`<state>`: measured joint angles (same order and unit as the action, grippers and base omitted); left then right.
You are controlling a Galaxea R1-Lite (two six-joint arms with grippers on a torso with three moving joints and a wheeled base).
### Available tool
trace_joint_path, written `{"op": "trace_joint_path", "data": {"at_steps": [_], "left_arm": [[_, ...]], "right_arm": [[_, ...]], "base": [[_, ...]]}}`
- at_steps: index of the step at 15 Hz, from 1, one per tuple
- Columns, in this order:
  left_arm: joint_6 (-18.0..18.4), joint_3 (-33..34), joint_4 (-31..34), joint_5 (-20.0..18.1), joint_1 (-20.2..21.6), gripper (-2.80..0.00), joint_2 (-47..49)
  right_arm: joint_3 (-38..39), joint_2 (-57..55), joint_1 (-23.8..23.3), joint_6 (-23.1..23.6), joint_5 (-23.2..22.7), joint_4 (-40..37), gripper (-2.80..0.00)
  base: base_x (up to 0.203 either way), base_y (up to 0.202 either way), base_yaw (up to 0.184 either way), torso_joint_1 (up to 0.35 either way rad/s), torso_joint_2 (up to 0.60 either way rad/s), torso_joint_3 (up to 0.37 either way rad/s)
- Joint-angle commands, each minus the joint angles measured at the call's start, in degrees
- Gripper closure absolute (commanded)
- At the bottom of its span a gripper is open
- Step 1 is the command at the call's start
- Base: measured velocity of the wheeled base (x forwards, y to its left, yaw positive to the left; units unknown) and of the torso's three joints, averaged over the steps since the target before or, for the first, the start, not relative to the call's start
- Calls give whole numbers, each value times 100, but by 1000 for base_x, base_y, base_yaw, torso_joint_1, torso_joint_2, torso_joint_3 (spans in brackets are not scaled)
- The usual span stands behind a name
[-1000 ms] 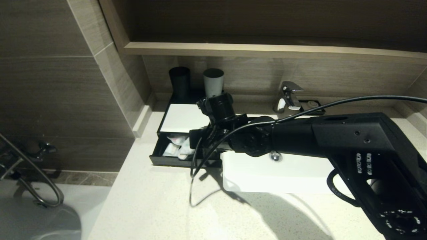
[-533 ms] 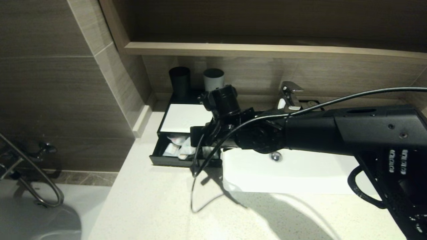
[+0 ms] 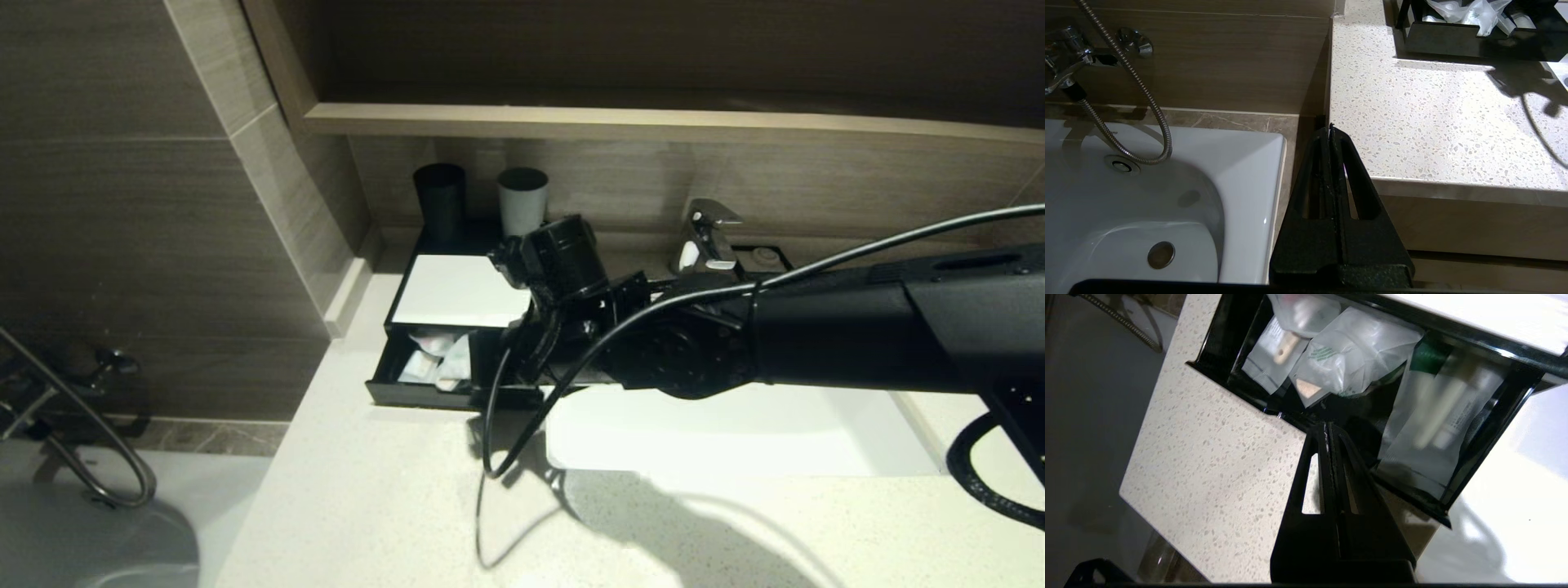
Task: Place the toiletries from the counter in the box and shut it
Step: Place the bathroom toiletry into the drawer, then close the drawer
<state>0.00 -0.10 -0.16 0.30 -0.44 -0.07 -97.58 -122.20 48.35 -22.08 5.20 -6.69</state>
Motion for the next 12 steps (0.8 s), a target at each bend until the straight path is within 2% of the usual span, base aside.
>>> {"op": "trace_joint_path", "data": {"at_steps": [1, 8, 12], "left_arm": [[0, 1, -2, -3, 0, 0, -1], [0, 1, -2, 5, 0, 0, -1], [0, 1, -2, 5, 0, 0, 6]], "right_arm": [[247, 203, 8, -24, -58, -12, 0], [563, 319, 70, -25, -539, -42, 0], [663, 225, 61, 21, -573, -45, 0]], "base": [[0, 0, 0, 0, 0, 0], [0, 0, 0, 0, 0, 0], [0, 0, 0, 0, 0, 0]]}}
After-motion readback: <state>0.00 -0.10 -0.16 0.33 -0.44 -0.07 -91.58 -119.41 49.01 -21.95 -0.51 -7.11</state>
